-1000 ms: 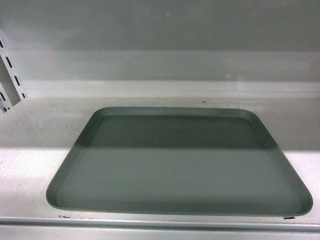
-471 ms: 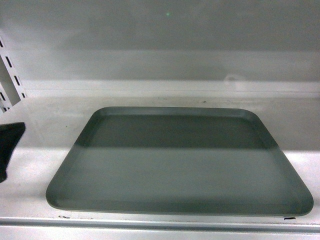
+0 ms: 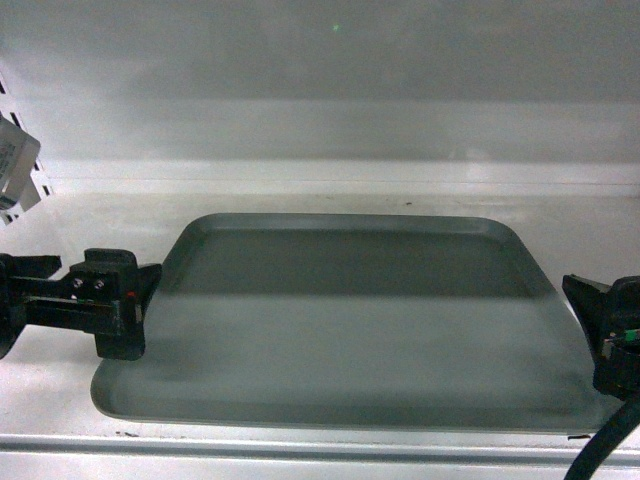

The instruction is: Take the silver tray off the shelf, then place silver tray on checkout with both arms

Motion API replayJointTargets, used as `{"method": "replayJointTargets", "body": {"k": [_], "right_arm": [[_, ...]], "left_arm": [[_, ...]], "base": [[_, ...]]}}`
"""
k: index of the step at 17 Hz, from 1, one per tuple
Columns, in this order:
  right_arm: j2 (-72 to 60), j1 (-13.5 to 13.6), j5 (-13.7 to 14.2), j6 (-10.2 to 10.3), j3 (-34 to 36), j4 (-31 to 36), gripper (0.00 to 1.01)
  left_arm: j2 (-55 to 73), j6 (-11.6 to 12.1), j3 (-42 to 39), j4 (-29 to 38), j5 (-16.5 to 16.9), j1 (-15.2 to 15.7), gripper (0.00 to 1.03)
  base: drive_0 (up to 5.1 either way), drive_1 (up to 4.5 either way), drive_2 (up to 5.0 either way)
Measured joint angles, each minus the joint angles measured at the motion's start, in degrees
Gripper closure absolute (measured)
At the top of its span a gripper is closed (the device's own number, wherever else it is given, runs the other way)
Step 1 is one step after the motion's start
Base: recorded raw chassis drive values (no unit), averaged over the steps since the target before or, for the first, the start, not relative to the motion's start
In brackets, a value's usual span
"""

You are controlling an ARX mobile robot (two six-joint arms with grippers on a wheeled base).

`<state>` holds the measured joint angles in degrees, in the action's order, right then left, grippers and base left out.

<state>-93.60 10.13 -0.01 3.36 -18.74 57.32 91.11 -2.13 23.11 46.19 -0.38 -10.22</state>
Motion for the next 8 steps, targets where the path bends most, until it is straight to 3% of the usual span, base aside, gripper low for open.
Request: {"method": "replayJointTargets", "body": {"k": [5,7,8], "right_arm": [[-7.76,-0.63,-0.46,0.07,-5.44,0.31,0.03],[-10.29,-1.18,-0.61,0.09,-8.87,-2.29,0.03],[-11.54,-1.22,-0.90,1.25,-12.72,-5.42,0.03]], "left_arm": [[5.18,-0.02,3.23,0.66,0.11,-0.48,0.05],[6.75,-0.07,5.68,-2.56,0.31,-0.74,0.05],[9.53,-1.11,9.44,-3.58,0.98,-0.66,0.05]], "base": [[0.0,0.00,0.0],[0.0,0.00,0.0],[0.0,0.00,0.0]]}}
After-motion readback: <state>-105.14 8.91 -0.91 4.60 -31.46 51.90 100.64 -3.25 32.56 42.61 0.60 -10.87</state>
